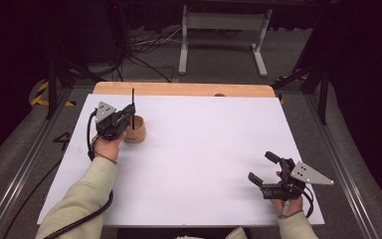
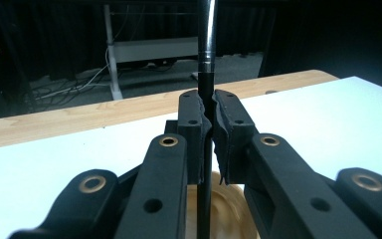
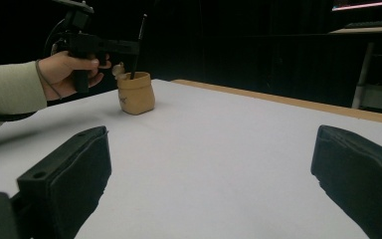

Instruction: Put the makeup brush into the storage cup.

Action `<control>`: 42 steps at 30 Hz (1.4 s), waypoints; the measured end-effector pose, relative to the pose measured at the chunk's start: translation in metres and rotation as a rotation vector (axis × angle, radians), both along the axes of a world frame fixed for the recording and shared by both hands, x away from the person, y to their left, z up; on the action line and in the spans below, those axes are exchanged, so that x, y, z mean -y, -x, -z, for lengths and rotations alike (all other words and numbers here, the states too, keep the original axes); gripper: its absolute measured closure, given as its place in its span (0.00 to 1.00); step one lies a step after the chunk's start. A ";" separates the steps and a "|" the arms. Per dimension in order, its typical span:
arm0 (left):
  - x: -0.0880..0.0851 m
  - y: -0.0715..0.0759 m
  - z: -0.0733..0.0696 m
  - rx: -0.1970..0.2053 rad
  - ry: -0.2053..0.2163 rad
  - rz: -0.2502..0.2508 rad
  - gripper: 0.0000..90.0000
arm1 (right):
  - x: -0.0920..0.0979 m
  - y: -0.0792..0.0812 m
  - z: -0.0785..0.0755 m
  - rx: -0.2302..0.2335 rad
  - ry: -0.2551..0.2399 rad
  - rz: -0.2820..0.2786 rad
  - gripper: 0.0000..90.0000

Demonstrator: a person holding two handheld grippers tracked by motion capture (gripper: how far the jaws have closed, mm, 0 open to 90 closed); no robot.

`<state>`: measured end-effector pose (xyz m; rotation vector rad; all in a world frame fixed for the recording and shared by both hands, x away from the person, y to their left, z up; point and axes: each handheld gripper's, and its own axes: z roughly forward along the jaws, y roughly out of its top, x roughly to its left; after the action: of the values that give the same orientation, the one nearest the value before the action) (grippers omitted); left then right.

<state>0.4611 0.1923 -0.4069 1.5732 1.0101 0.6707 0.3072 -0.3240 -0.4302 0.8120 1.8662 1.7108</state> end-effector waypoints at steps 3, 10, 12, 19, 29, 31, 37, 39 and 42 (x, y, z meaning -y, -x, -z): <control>0.001 0.000 0.002 -0.005 -0.006 -0.001 0.91 | 0.000 0.000 0.000 -0.001 -0.001 -0.002 0.03; 0.001 0.002 0.003 -0.007 -0.021 0.004 0.91 | 0.000 0.000 0.000 0.000 0.001 0.001 0.03; 0.000 0.002 0.003 -0.007 -0.018 0.009 0.89 | 0.000 0.000 0.000 0.000 0.000 0.000 0.03; -0.002 0.006 -0.004 -0.005 0.038 0.099 0.51 | -0.001 -0.002 0.000 -0.001 -0.001 -0.003 0.03; -0.007 0.018 -0.020 0.027 0.081 0.216 0.15 | -0.001 -0.002 -0.001 0.002 -0.002 -0.004 0.03; -0.008 0.023 -0.024 0.038 0.071 0.255 0.12 | -0.001 -0.002 -0.001 0.002 -0.001 -0.004 0.03; -0.009 0.041 -0.032 0.059 0.075 0.341 0.06 | 0.001 -0.003 -0.001 -0.001 -0.005 -0.003 0.03; -0.009 0.047 -0.034 0.070 0.068 0.361 0.06 | 0.002 -0.003 -0.002 0.002 -0.006 -0.001 0.03; -0.008 0.054 -0.036 0.075 0.074 0.385 0.05 | 0.002 -0.003 -0.002 0.001 -0.007 -0.001 0.03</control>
<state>0.4070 0.2004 -0.3706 1.6059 0.6426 0.4163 0.3101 -0.3259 -0.4285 0.8130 1.8615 1.7184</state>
